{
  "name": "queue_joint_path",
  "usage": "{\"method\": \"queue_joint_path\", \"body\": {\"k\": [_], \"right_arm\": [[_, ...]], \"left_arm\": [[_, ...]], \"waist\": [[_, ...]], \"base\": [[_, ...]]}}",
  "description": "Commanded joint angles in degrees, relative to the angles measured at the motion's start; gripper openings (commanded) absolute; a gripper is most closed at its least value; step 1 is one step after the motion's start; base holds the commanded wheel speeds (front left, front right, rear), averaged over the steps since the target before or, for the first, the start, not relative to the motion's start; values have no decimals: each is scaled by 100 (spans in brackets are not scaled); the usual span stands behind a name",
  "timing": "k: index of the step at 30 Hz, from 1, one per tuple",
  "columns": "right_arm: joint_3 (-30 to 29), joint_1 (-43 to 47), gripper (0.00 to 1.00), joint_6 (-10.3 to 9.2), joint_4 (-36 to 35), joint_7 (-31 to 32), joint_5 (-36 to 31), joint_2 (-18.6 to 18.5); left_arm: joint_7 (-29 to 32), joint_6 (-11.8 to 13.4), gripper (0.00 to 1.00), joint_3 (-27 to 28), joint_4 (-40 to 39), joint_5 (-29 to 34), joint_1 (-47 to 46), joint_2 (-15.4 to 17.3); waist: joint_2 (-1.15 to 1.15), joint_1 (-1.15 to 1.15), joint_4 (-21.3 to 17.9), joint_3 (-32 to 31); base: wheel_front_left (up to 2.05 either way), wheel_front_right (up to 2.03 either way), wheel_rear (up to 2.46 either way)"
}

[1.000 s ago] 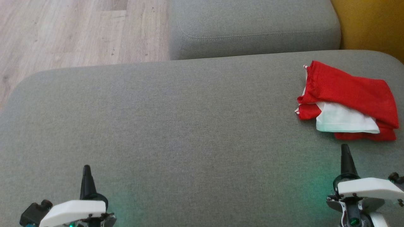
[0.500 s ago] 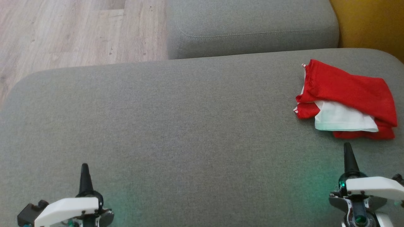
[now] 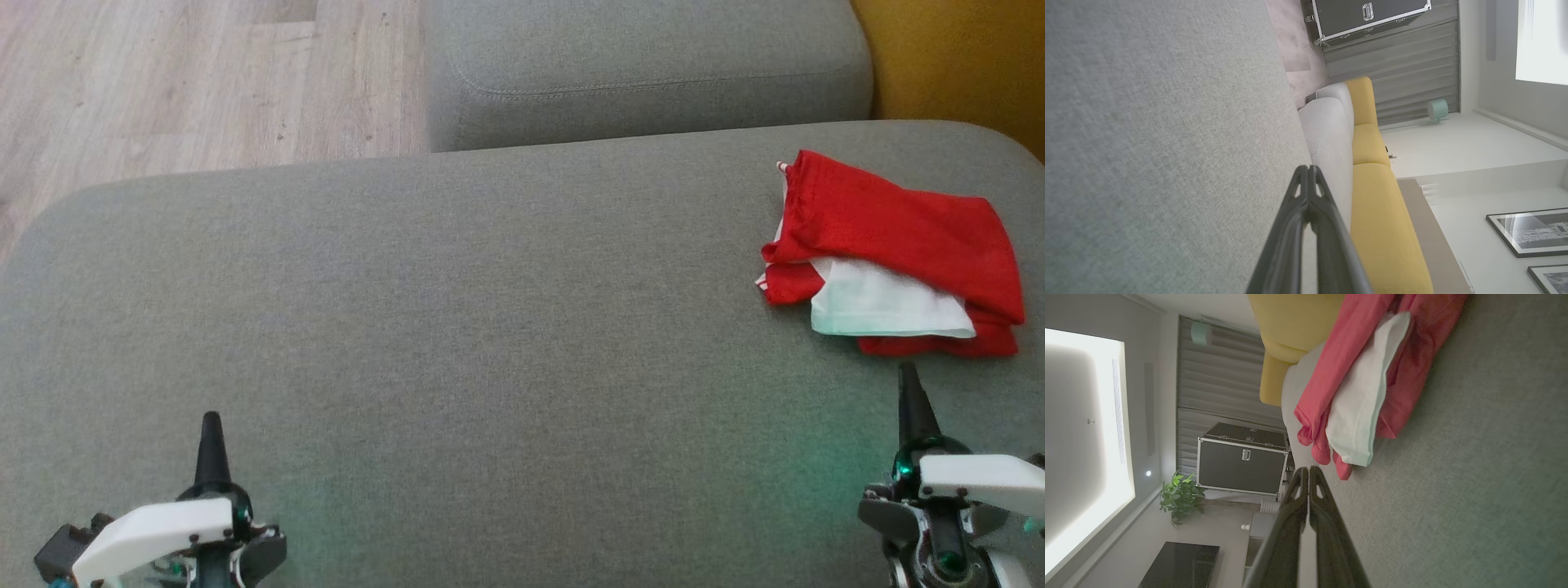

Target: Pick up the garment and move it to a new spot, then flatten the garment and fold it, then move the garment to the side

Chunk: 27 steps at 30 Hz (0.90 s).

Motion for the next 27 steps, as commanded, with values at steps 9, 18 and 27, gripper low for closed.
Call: {"method": "queue_joint_path", "body": {"k": [9,18,27], "right_arm": [[26,-364,0,-4,-303,171,670,-36],[-29,-386,0,-4,-371,319,1248,-39],[-58,-397,0,-4,-406,397,1551,-40]], "left_arm": [[177,-31,0,297,-246,-539,-335,20],[329,-39,0,395,-282,-1014,-383,22],[409,-43,0,446,-301,-1263,-408,22]], "waist": [[0,0,-26,16],[0,0,-53,32],[0,0,-66,41]], "base": [[0,0,0],[0,0,0],[0,0,0]]}}
